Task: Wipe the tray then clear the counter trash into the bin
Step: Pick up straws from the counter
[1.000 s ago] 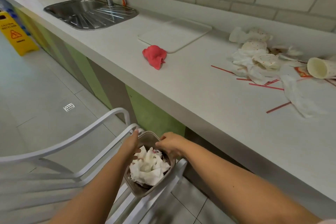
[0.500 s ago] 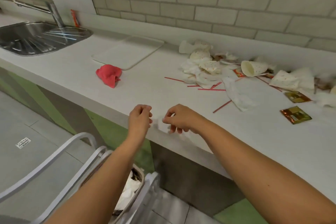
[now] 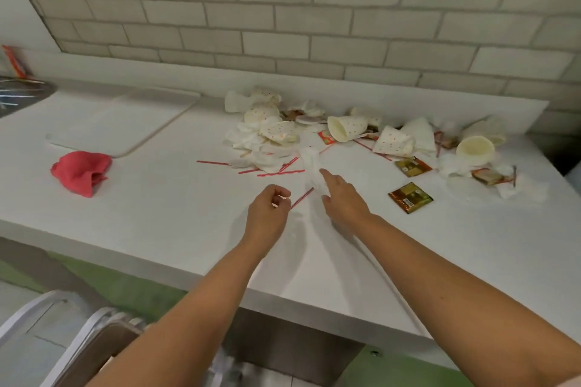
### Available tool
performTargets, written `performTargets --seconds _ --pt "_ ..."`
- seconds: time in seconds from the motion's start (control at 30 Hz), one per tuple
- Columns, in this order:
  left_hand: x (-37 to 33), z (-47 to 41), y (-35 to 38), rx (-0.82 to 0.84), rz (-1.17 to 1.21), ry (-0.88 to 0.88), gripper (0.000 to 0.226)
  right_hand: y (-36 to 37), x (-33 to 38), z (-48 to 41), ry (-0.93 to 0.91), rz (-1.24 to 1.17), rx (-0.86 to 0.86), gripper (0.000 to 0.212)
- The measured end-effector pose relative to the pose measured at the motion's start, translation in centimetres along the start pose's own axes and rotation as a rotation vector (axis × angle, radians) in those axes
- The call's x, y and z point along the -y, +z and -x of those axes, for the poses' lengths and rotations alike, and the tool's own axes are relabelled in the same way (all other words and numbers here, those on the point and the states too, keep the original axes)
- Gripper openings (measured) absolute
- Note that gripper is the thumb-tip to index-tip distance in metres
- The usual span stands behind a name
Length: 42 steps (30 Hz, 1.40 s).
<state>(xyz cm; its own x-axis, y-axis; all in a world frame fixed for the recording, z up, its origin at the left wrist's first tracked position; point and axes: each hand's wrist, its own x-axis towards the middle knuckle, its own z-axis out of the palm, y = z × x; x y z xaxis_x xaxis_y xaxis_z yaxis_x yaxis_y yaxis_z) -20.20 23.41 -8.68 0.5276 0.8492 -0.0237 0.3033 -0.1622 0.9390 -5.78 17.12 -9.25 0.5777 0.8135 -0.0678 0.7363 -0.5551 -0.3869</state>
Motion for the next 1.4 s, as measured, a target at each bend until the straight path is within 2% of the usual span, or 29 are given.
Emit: performTargets --seconds 0.1,0.27,0.33,0.4,0.5,0.6,0.77,0.9,1.03,1.23,1.33,1.4 --pt "-0.1 -1.3 1.3 0.022 -0.218 0.073 0.017 0.3 -1.7 -0.3 -0.021 0.107 0.037 0.057" --pt "0.7 -4.3 2.9 0.092 -0.719 0.189 0.042 -0.5 -3.6 -0.9 -0.079 0.253 -0.047 0.034" --pt "0.8 -5.2 3.6 0.131 -0.851 0.161 0.047 -0.7 -4.3 -1.2 -0.116 0.254 -0.063 0.033" --pt "0.6 -6.1 4.2 0.134 -0.925 0.145 0.041 -0.7 -4.9 -1.4 -0.15 0.173 -0.042 0.031" --pt "0.4 -7.5 4.9 0.106 -0.942 0.118 0.024 -0.5 -5.8 -1.3 -0.183 0.062 -0.029 0.025" --pt "0.2 -8.8 5.3 0.092 -0.953 0.099 0.019 -0.5 -6.1 -1.2 -0.162 -0.006 -0.03 0.036" --pt "-0.4 -11.1 6.1 0.108 -1.073 0.189 0.026 0.6 -5.9 -1.5 -0.2 0.252 -0.116 0.037" --pt "-0.7 -12.3 6.5 0.18 -1.242 0.2 0.031 1.4 -6.1 -1.9 -0.204 0.287 -0.075 0.045" --pt "-1.4 -12.5 7.2 0.163 -1.371 0.205 0.034 1.5 -6.4 -2.1 -0.23 0.299 -0.059 0.048" --pt "-1.6 -11.9 8.1 0.111 -1.353 0.149 0.037 2.2 -6.5 -2.1 -0.242 0.204 -0.245 0.041" --pt "-1.4 -11.4 7.9 0.128 -1.326 0.138 0.033 2.2 -6.4 -2.1 -0.235 0.244 -0.305 0.049" --pt "-1.4 -11.1 7.5 0.135 -1.302 0.132 0.03 2.2 -6.4 -2.0 -0.213 0.246 -0.332 0.038"
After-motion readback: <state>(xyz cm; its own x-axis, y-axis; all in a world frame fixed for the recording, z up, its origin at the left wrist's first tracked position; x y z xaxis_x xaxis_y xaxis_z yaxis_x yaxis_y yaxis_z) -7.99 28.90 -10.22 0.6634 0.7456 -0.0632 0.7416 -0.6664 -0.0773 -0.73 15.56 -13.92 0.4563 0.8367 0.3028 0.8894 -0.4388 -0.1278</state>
